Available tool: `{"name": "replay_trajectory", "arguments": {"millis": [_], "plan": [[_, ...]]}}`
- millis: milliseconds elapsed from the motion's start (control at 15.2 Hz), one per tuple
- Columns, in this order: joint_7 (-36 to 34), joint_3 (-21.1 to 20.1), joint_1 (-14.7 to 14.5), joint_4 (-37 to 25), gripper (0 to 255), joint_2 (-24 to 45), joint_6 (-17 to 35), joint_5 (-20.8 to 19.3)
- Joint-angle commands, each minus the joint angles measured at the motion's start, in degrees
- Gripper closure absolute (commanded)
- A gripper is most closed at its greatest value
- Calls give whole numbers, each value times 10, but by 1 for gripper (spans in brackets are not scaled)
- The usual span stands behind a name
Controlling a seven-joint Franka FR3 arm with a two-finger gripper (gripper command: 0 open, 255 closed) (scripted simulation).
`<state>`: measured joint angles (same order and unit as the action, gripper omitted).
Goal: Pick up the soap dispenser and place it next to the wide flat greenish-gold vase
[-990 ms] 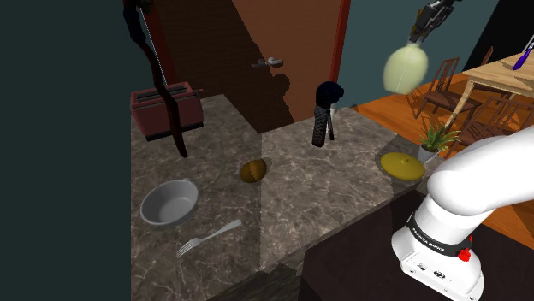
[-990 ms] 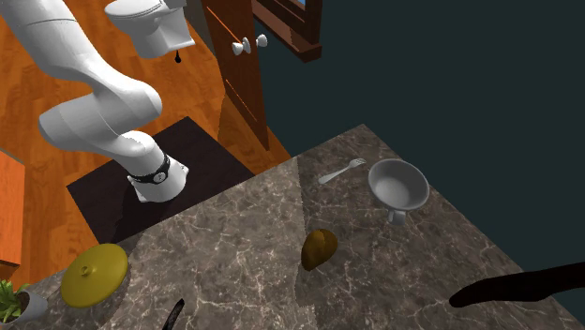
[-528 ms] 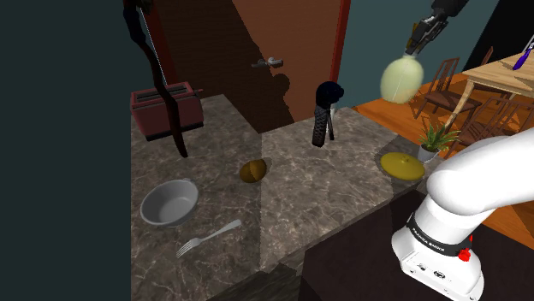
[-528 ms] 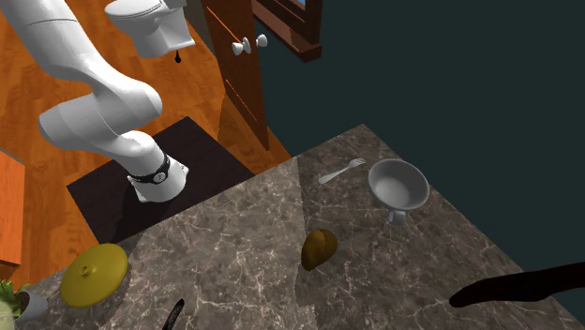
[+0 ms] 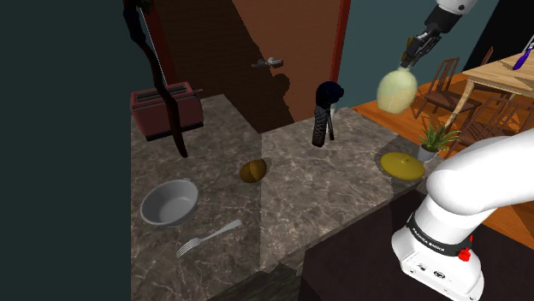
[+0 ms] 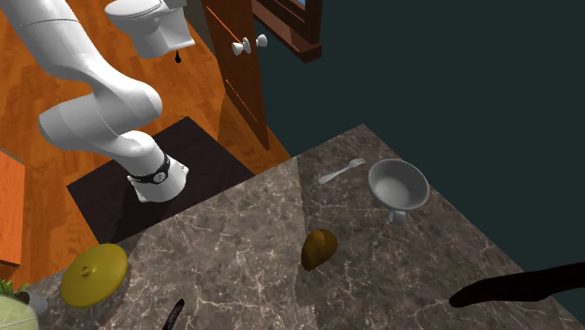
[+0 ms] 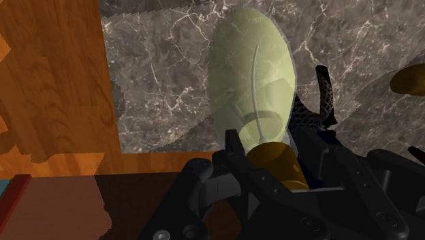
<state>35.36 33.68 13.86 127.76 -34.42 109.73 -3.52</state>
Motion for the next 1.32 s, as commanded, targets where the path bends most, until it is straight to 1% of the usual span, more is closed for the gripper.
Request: {"name": "replay_trajectory", "arguments": {"millis": [0, 660, 1254], "plan": [[3, 3, 2, 15, 255, -1, 14, -2], [18, 22, 5, 86, 255, 3, 89, -7], [35, 44, 3, 142, 255, 19, 160, -8]]}}
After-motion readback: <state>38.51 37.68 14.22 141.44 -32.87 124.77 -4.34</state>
